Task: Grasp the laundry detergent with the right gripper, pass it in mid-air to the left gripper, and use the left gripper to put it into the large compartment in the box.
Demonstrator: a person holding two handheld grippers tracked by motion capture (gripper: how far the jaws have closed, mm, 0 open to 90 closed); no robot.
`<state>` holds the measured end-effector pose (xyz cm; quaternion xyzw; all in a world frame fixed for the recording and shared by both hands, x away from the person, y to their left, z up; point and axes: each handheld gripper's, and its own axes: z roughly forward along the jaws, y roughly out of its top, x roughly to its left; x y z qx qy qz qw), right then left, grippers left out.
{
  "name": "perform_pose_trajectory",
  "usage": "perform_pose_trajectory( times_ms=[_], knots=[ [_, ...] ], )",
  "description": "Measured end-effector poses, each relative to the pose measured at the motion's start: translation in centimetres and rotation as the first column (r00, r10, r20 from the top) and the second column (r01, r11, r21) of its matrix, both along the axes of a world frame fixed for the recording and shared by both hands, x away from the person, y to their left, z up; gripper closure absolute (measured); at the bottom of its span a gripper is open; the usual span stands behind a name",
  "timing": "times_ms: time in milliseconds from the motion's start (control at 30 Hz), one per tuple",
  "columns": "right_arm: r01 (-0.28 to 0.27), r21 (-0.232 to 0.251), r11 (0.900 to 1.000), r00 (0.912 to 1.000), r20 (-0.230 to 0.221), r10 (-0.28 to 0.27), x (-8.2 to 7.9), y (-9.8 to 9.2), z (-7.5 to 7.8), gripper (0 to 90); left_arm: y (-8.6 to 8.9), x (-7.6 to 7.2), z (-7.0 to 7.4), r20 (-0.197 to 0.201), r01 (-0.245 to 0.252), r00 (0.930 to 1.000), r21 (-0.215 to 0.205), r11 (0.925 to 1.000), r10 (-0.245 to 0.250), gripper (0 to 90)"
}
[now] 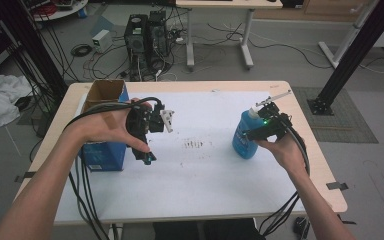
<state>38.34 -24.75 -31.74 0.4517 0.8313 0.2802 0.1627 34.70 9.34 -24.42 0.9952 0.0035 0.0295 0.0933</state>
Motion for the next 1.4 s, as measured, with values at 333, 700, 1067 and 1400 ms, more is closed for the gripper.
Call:
perform_pose_trajectory(
  times_ms=[333, 700, 1067, 1400],
  knots=[
    [0.010, 0.003, 1.000, 0.9997, 0.024, -0.011, -0.1, 0.3, -1.4, 13.6, -0.2, 0.2, -0.2, -0.004, 0.004, 1.0000, 0.002, 1.0000, -0.004, 14.3],
    [0.013, 0.041, 0.999, 0.9992, 0.036, -0.014, -0.1, 0.2, -2.1, 18.3, 0.0, 0.3, -0.7, -0.010, 0.000, 1.0000, -0.008, 1.0000, 0.000, 14.3],
    [0.011, 0.053, 0.999, 0.9989, 0.046, -0.014, -0.2, 0.3, -2.2, 24.8, 0.0, 0.4, -1.0, -0.014, -0.001, 0.9999, -0.004, 1.0000, 0.001, 14.3],
    [0.017, 0.054, 0.998, 0.9989, 0.042, -0.020, -0.3, 0.3, -2.7, 30.2, -0.2, 0.6, -1.1, -0.015, 0.002, 0.9999, -0.004, 1.0000, -0.002, 14.3]
  ],
)
